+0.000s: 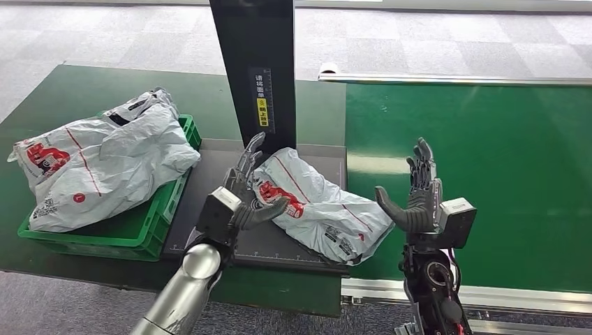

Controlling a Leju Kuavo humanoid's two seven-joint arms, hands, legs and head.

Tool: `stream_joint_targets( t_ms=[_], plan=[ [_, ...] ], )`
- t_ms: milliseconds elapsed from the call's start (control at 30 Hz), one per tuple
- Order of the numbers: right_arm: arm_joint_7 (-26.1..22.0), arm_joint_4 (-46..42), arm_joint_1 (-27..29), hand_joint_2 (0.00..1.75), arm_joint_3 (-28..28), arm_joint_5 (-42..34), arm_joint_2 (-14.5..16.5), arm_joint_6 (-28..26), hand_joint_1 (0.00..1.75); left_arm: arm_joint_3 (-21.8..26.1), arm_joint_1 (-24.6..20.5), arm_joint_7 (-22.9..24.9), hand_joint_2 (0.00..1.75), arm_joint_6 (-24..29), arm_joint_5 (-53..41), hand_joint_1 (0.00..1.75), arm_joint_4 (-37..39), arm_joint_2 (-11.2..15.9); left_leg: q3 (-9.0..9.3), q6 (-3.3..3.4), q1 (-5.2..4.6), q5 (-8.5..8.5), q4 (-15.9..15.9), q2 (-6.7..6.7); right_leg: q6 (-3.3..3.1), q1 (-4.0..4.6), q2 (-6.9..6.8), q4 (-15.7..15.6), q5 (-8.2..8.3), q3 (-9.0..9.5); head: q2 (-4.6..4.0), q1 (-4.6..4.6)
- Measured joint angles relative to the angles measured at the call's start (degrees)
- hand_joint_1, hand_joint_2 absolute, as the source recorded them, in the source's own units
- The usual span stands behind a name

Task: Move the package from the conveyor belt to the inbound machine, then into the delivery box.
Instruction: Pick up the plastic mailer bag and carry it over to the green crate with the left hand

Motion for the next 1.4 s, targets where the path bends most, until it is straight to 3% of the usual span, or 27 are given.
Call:
stream_joint_targets(
  t_ms=[100, 200, 367, 533, 800, 1400],
  plan=[
    [0.3, -0.2, -0.3, 1.75, -0.1, -0.1, 0.8, -2.5, 0.00, -1.9, -4.7, 2.8, 1.75, 4.5, -6.5, 0.00, 6.2, -1.5, -0.01, 0.01, 0.00, 0.01, 0.0, -0.04, 0.00, 0.00, -0.01, 0.0, 0.00, 0.00, 0.00, 0.00],
    [-0.1, 0.2, -1.1, 1.75, 0.5, 0.5, 1.4, -3.0, 0.00, -5.4, -10.0, 7.7, 1.75, 4.7, -16.7, 0.00, 13.5, -3.4, -0.01, 0.01, 0.00, 0.02, 0.0, -0.05, 0.00, 0.00, -0.01, 0.0, 0.01, 0.01, 0.00, 0.00],
    [-1.4, 1.0, -2.4, 1.75, 2.0, 2.7, 1.9, -3.5, 0.00, -13.2, -16.9, 16.9, 1.75, -7.1, -27.3, 0.00, 24.8, -6.8, -0.02, 0.02, -0.04, 0.01, 0.0, -0.03, 0.02, -0.04, -0.01, 0.0, 0.01, 0.01, 0.00, 0.01],
    [-2.1, 1.7, -2.4, 1.75, 2.0, 3.6, 2.1, -3.5, 0.00, -20.1, -18.9, 21.8, 1.75, -15.8, -28.3, 0.00, 30.8, -8.2, -0.05, 0.02, -0.04, 0.00, 0.0, -0.02, 0.01, -0.03, 0.00, 0.0, 0.01, -0.05, 0.00, -0.01],
    [-2.6, 2.4, -2.4, 1.75, 1.8, 4.0, 2.1, -3.5, 0.00, -25.1, -20.4, 23.0, 1.75, -18.7, -27.8, 0.00, 35.4, -8.8, -0.04, 0.02, -0.01, 0.02, 0.0, -0.03, 0.01, -0.01, 0.00, 0.0, 0.01, 0.00, 0.00, 0.00],
    [-2.7, 2.6, -2.4, 1.75, 1.6, 4.0, 2.1, -3.5, 0.00, -26.6, -21.7, 23.1, 1.75, -18.9, -27.7, 0.00, 37.8, -9.2, -0.03, 0.02, -0.01, 0.02, 0.0, -0.04, 0.01, -0.01, 0.00, 0.0, 0.01, 0.02, 0.00, 0.01]
  ],
)
